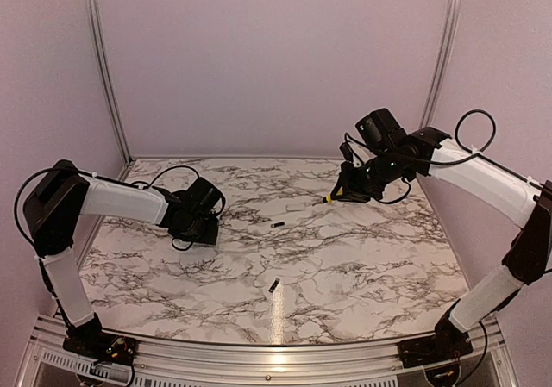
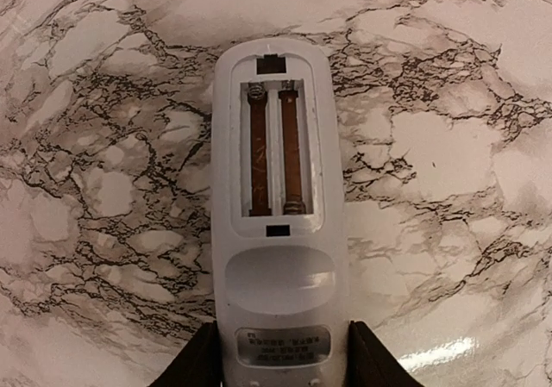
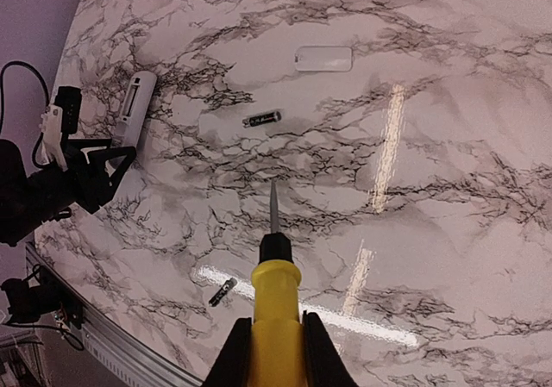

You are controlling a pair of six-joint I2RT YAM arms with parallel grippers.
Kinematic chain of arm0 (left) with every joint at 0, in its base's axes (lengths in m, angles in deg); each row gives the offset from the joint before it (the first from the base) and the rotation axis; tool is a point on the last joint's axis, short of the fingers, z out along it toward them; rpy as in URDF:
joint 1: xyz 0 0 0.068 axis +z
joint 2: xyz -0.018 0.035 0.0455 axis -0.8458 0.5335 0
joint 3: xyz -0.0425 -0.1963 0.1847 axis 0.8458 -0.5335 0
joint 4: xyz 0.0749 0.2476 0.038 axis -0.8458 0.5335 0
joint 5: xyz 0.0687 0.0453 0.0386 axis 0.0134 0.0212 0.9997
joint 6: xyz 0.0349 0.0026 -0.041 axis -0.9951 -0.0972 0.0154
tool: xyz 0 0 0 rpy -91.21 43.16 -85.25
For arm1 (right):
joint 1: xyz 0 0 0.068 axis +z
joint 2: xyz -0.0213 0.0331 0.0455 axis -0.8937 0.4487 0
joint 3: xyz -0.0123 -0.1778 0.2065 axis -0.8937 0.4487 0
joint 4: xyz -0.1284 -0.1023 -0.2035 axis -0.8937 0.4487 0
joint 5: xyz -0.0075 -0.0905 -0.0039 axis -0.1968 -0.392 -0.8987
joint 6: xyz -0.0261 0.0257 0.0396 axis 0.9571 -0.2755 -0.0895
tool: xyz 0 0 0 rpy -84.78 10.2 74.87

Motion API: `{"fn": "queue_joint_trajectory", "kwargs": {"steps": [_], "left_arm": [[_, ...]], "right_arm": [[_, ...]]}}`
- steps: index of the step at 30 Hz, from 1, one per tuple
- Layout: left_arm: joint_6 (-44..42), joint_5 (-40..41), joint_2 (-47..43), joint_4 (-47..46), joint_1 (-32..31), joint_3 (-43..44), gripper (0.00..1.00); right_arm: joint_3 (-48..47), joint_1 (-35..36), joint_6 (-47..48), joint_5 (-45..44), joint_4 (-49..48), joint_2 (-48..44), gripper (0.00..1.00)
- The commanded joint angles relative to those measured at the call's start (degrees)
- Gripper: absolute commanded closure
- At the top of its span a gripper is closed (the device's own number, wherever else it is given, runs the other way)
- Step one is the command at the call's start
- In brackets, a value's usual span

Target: Unload the batteries from the remote control

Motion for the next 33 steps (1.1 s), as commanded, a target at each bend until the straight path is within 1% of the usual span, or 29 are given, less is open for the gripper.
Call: {"fn": "queue_joint_trajectory", "kwargs": {"steps": [1, 7, 9, 14, 15, 16, 18, 20, 24, 33], "left_arm": [[3.9, -0.4, 1.3, -1.7, 0.2, -2.5, 1.00], [6.5, -0.8, 1.9, -2.0, 0.3, -4.1, 0.99], [6.9, -0.8, 1.7, -2.3, 0.3, -4.6, 0.95], [7.0, -0.8, 1.3, -2.2, 0.3, -5.3, 0.80], [7.2, -0.6, 1.1, -2.2, 0.3, -5.6, 0.76], [7.4, -0.5, 0.8, -2.2, 0.3, -5.9, 0.66], [7.9, 0.0, -0.1, -2.3, 0.3, -6.6, 0.36], [8.0, 0.3, -1.0, -2.3, 0.3, -7.0, 0.17], [7.5, 2.5, -3.6, -1.1, 0.3, -7.4, 0.02], [2.0, 9.4, -15.9, -0.7, 0.3, -9.5, 0.01]], "right_arm": [[0.1, -0.3, -0.4, 0.0, -1.6, -1.0, 1.00], [-0.3, -0.4, 0.0, 0.4, -1.8, -0.6, 1.00], [-0.4, -0.3, 0.0, 0.5, -1.8, -0.5, 1.00], [-0.4, -0.3, 0.0, 0.7, -2.0, -0.7, 1.00], [-0.3, -0.3, 0.1, 0.7, -2.0, -0.7, 1.00], [-0.3, -0.3, 0.1, 0.8, -2.0, -0.7, 1.00], [-0.3, -0.4, 0.2, 0.8, -1.9, -0.7, 1.00], [-0.3, -0.4, 0.2, 0.8, -1.9, -0.7, 1.00], [-0.5, -0.4, 0.3, 0.6, -1.7, -0.6, 1.00], [-1.2, -0.3, 0.6, -0.3, -1.4, -0.5, 1.00]]}}
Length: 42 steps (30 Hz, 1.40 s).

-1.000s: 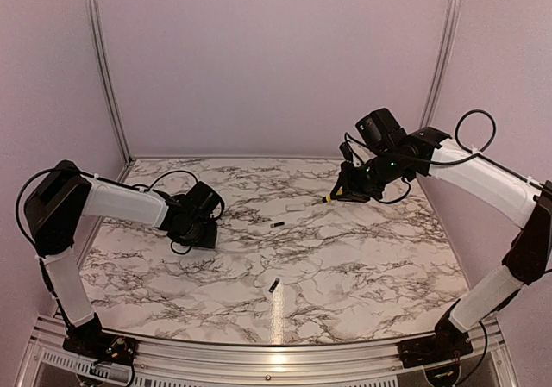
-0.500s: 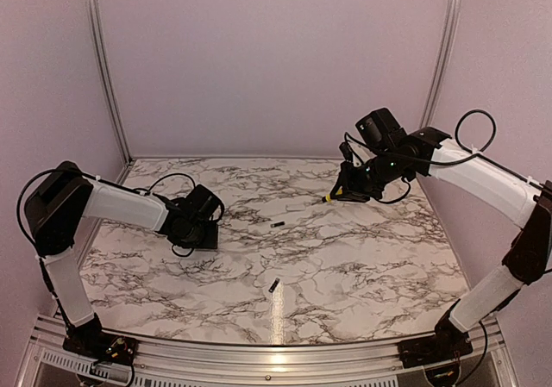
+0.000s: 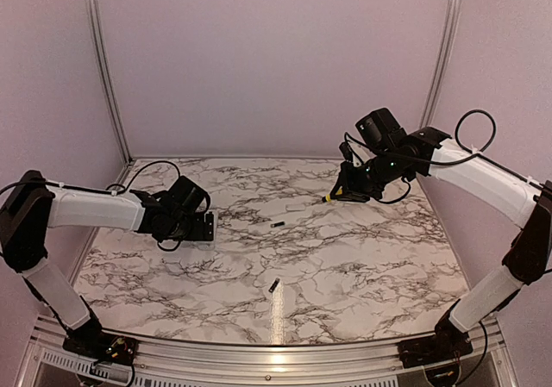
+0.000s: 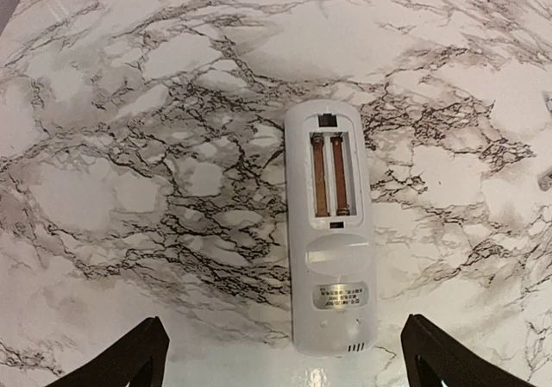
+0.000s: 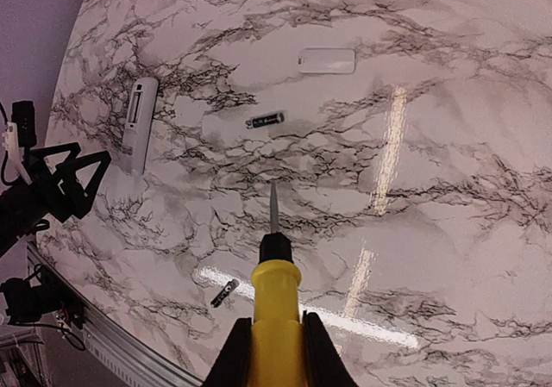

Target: Unload the batteries from the remote control

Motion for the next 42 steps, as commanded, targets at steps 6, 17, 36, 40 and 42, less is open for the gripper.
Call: {"fn": "queue_joint_trajectory", "kwargs": {"steps": [6, 17, 36, 40, 42], "left_arm": [[-7.6, 10.3, -17.0, -3.4, 0.3, -3.6, 0.01], [-16.8, 12.6, -33.7, -17.0, 0.2, -11.1, 0.01], [-49.1, -26.0, -32.8, -9.8, -5.2, -3.7, 0.01], [-51.7, -25.9, -28.1, -7.9, -9.7, 0.2, 0.01], [-52.3, -25.9, -25.8, -8.3, -11.2, 1.6, 0.02]], "right_arm": [[-2.9, -0.3, 0.6, -0.8, -0.9, 0.6, 1.00], [-4.2, -0.4, 0.8, -0.1, -1.1, 2.1, 1.00], [-5.6, 0.0, 5.5, 14.4, -4.1, 5.1, 1.00], [-6.5, 1.3, 6.8, 17.0, -4.2, 6.1, 1.00], [-7.3, 2.4, 7.2, 17.2, -4.0, 6.7, 1.00]]}}
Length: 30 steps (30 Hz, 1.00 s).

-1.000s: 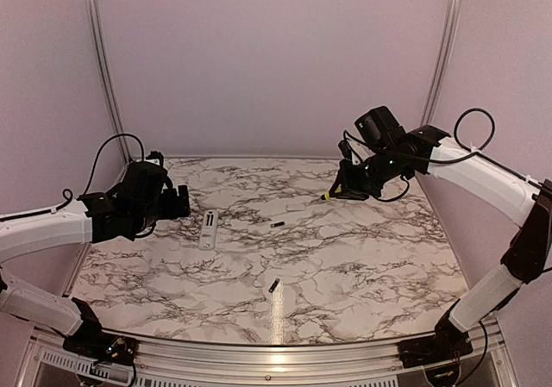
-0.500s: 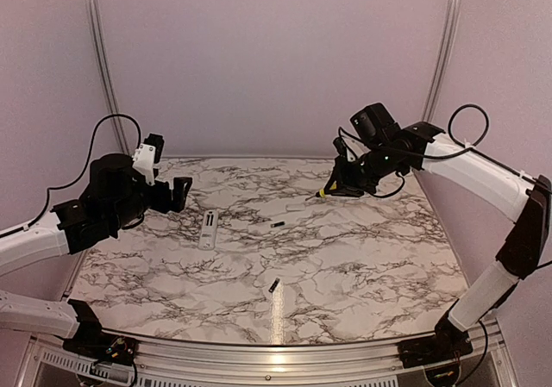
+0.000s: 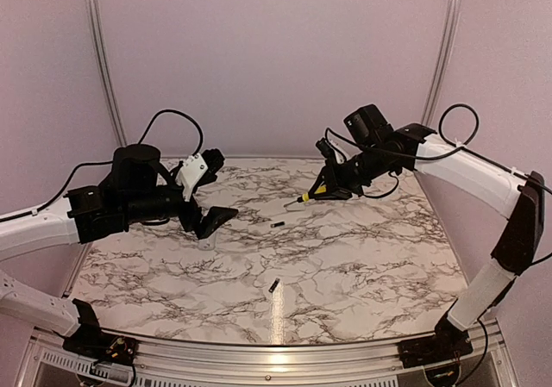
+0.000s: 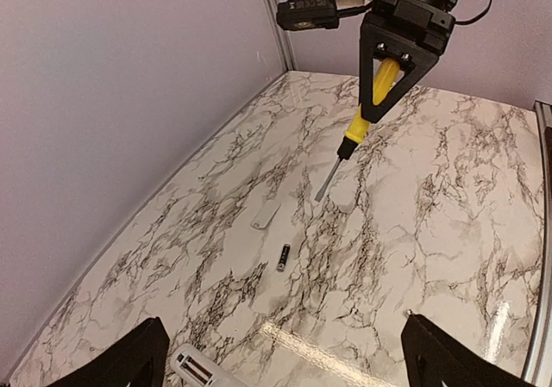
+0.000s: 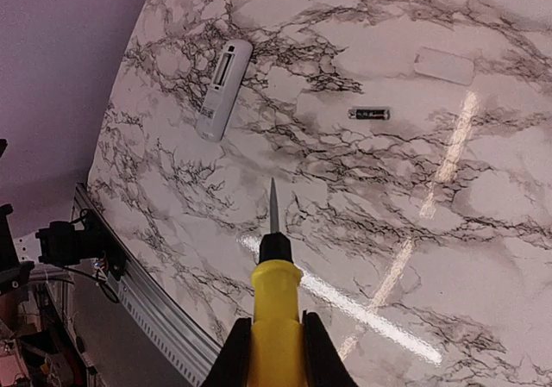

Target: Unload the batteries from the remote control

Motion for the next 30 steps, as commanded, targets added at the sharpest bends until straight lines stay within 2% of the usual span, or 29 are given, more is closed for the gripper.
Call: {"fn": "queue_joint_trajectory", "kwargs": {"steps": [1, 11, 20, 28, 30], "left_arm": [[-4.2, -2.4, 4.8, 2.4, -3.3, 3.8, 0.02], [-7.6, -3.3, 13.3, -0.9, -6.1, 7.9, 0.12], [-10.8, -3.5, 16.9, -2.1, -6.2, 9.7, 0.32], [-11.3, -3.1, 20.2, -3.4, -6.2, 11.6, 0.40], [-11.6, -3.1, 20.7, -3.5, -6.2, 12.2, 0.44]], "right_arm": [[-3.8, 2.5, 2.2, 3.1, -1.0, 2.1, 1.00], [-7.6, 7.3, 2.7, 6.7, -1.4, 5.3, 1.00], [-9.5, 8.2, 2.3, 10.9, -2.3, 5.8, 1.00], [-10.7, 8.5, 2.5, 13.1, -2.1, 6.6, 1.00], [-10.9, 8.5, 2.6, 13.4, -2.0, 6.7, 1.00]]}}
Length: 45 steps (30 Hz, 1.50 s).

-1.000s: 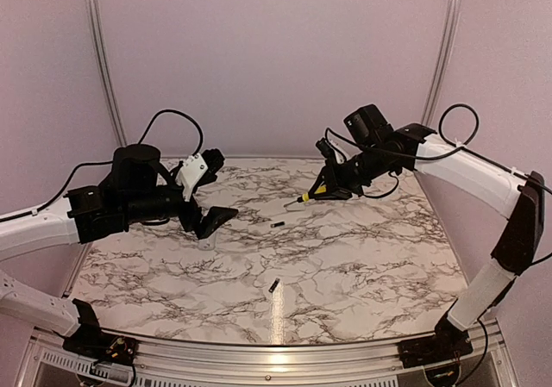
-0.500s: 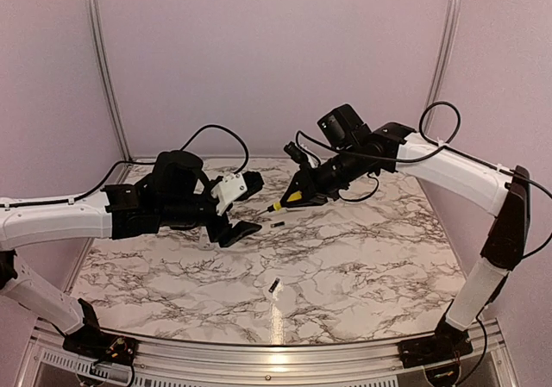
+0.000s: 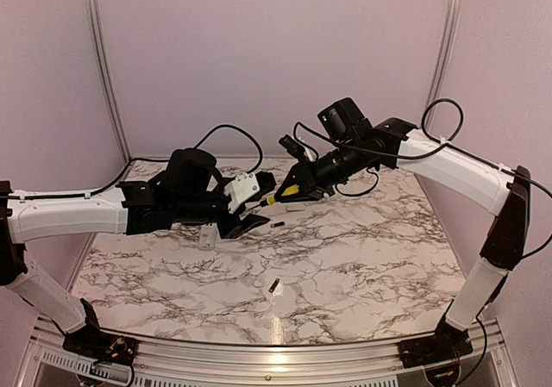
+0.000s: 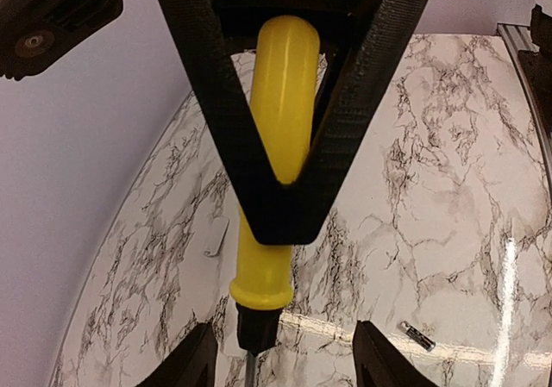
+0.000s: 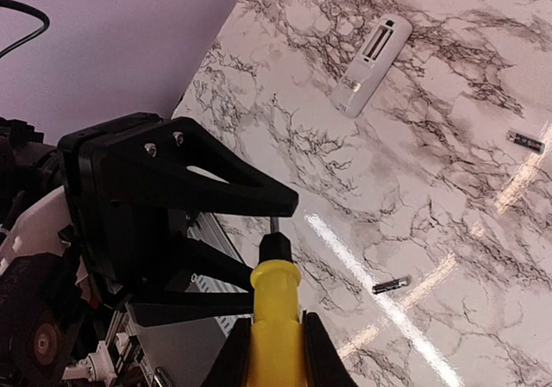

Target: Unload the batteries from the remote control

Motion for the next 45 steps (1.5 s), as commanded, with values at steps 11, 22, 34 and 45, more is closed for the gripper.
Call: {"fn": "queue_joint_trajectory", "kwargs": {"steps": [11, 22, 34, 45], "left_arm": [[-2.4, -0.6, 3.3, -2.1, -0.3, 3.8, 0.73], [-2.9, 0.3, 3.3, -1.9, -0.3, 4.1, 1.00], [2.3, 3.3, -2.2, -2.5, -0.3, -0.7, 1.00], [10.1, 10.5, -12.3, -1.7, -0.3, -9.4, 1.00]], "right_arm": [[-2.7, 0.7, 1.4, 2.2, 0.1, 1.5, 1.00], [-2.8, 0.7, 1.5, 1.7, -0.2, 1.6, 1.00], [-3.8, 0.6, 1.7, -3.3, -0.8, 0.0, 0.29], [-3.2, -3.0, -1.0, -14.0, -3.4, -4.7, 0.02]]}}
